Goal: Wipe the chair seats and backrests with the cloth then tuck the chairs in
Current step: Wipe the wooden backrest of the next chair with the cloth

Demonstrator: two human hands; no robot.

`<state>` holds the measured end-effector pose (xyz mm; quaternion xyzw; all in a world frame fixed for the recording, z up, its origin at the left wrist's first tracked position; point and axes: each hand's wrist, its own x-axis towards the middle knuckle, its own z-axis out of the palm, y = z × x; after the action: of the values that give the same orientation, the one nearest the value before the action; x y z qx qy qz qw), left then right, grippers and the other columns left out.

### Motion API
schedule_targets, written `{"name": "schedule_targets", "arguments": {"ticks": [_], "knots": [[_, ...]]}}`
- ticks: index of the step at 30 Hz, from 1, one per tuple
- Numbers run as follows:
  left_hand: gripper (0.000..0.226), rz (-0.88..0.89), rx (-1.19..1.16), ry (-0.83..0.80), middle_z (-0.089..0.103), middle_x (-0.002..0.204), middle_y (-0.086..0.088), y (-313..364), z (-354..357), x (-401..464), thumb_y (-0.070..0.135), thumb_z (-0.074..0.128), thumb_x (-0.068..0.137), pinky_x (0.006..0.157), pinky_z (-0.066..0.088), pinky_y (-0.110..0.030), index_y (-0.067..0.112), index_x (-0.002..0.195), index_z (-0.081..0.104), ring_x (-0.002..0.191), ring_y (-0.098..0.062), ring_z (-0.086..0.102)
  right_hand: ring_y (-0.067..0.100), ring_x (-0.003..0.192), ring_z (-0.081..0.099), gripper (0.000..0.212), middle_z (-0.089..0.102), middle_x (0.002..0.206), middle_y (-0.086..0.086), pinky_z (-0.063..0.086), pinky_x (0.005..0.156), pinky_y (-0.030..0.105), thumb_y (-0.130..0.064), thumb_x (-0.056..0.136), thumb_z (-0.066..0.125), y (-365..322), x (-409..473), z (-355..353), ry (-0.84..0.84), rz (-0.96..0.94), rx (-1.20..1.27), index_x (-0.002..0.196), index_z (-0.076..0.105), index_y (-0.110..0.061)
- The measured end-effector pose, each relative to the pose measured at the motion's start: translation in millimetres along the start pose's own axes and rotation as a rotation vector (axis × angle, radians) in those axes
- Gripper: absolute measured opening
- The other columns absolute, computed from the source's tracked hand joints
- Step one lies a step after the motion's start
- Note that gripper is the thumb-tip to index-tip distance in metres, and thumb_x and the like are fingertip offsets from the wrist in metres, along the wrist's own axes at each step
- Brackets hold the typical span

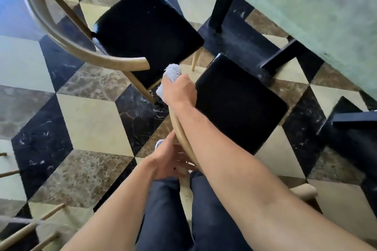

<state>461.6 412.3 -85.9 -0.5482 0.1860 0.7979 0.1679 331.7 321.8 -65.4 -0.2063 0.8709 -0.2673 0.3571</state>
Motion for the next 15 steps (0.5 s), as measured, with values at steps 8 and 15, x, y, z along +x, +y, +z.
{"name": "schedule_targets", "arguments": {"ticks": [8, 15], "knots": [[0.057, 0.394, 0.094, 0.556, 0.068, 0.075, -0.013, 95, -24, -23, 0.048, 0.034, 0.100, 0.071, 0.057, -0.045, 0.002, 0.099, 0.068, 0.067, -0.028, 0.063, 0.030, 0.103, 0.067, 0.048, 0.071, 0.112, 0.012, 0.055, 0.092, 0.039, -0.046, 0.093, 0.057, -11, 15, -25, 0.154, 0.166, 0.272, 0.118, 0.064, -0.006], [0.035, 0.767, 0.450, 0.529, 0.071, 0.083, -0.003, 183, 10, -64, 0.046, 0.048, 0.082, 0.082, 0.055, -0.049, 0.017, 0.089, 0.066, 0.083, -0.028, 0.068, 0.010, 0.089, 0.070, 0.038, 0.072, 0.096, -0.007, 0.055, 0.078, 0.029, -0.056, 0.086, 0.063, -13, 4, -79, 0.181, 0.132, 0.656, 0.106, 0.068, -0.024]]}}
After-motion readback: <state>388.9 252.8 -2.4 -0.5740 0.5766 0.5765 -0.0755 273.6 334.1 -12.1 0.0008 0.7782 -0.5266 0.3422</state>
